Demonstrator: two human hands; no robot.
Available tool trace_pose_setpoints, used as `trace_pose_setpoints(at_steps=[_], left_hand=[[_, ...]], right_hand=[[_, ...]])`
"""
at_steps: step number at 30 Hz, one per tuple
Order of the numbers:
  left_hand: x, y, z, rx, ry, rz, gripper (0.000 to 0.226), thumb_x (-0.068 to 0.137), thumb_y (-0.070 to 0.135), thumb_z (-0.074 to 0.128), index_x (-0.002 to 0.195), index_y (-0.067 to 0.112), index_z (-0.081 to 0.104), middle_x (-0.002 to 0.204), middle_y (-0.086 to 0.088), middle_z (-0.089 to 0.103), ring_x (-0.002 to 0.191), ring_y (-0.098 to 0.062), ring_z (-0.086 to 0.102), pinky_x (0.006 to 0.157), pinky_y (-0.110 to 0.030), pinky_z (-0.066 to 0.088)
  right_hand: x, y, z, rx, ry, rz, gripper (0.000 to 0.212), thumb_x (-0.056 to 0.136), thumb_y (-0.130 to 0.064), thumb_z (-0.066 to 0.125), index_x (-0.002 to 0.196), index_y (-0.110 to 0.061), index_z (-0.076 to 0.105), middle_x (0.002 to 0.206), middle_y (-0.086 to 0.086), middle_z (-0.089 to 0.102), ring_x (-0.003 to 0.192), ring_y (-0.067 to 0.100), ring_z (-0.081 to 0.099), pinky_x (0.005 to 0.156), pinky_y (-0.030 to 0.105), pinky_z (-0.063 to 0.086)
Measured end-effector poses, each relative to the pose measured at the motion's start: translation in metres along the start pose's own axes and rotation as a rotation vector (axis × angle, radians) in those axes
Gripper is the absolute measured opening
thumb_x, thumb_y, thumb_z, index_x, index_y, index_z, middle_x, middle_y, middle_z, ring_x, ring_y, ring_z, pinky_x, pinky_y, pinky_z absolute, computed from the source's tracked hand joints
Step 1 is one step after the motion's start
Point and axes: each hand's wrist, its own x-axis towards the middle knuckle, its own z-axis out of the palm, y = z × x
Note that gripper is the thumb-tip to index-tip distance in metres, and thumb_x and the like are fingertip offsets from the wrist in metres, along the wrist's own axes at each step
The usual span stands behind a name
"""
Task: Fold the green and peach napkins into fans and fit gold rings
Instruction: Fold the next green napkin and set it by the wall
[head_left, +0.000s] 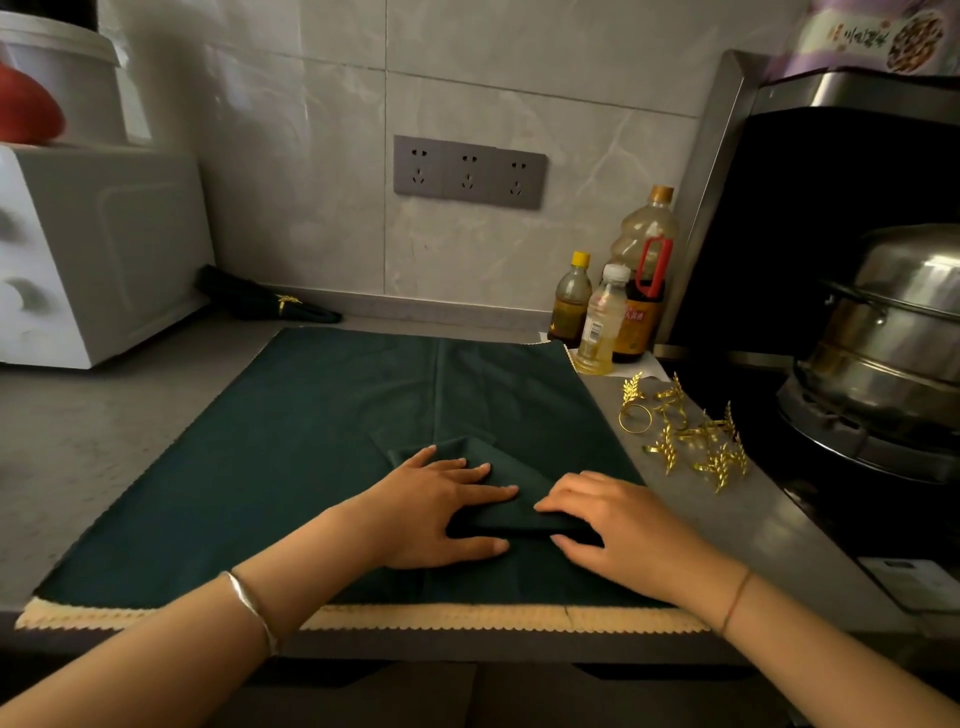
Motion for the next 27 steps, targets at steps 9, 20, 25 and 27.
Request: trace_pose_setpoints(at_steps=[9, 20, 25, 27], left_hand=[[0.0, -0.023, -0.01, -0.154, 0.164, 0.045, 0.044, 0.086, 0.056, 0.053, 0.127, 0.04, 0.055, 0.125, 0.016, 0.06, 0.112, -0.003, 0.055, 0.101, -0.03, 0.043], [0.035, -0.053, -0.01, -0.569, 0.379, -0.222, 0.061, 0.067, 0.066, 0.06, 0.077, 0.006, 0.067, 0.062, -0.009, 0.062, 0.053, -0.021, 0.055, 0.054, -0.037, 0.044], [0.043, -0.054, -0.004, -0.47, 0.379, -0.329, 0.042, 0.075, 0.058, 0.066, 0.058, 0.023, 0.051, 0.052, 0.006, 0.047, 0.047, -0.009, 0.044, 0.049, -0.025, 0.034], [0.044, -0.054, -0.002, -0.39, 0.379, -0.383, 0.044, 0.074, 0.062, 0.064, 0.069, 0.019, 0.059, 0.061, 0.004, 0.056, 0.055, -0.011, 0.051, 0.051, -0.024, 0.038]], right_hand=[[0.011, 0.01, 0.013, 0.176, 0.105, 0.159, 0.024, 0.09, -0.031, 0.06, 0.113, -0.027, 0.064, 0.101, -0.02, 0.056, 0.084, -0.005, 0.05, 0.074, 0.006, 0.039], [0.035, 0.031, 0.012, 0.742, 0.053, 0.527, 0.019, 0.077, -0.022, 0.076, 0.091, -0.016, 0.064, 0.084, 0.003, 0.068, 0.077, 0.009, 0.062, 0.07, 0.014, 0.048], [0.04, 0.034, 0.016, 0.589, 0.048, 0.555, 0.02, 0.075, -0.029, 0.078, 0.085, -0.019, 0.064, 0.079, 0.0, 0.065, 0.071, 0.008, 0.058, 0.065, 0.018, 0.046], [0.041, 0.032, 0.015, 0.419, 0.043, 0.53, 0.022, 0.077, -0.036, 0.074, 0.086, -0.021, 0.061, 0.08, -0.006, 0.061, 0.07, 0.005, 0.056, 0.064, 0.018, 0.047]])
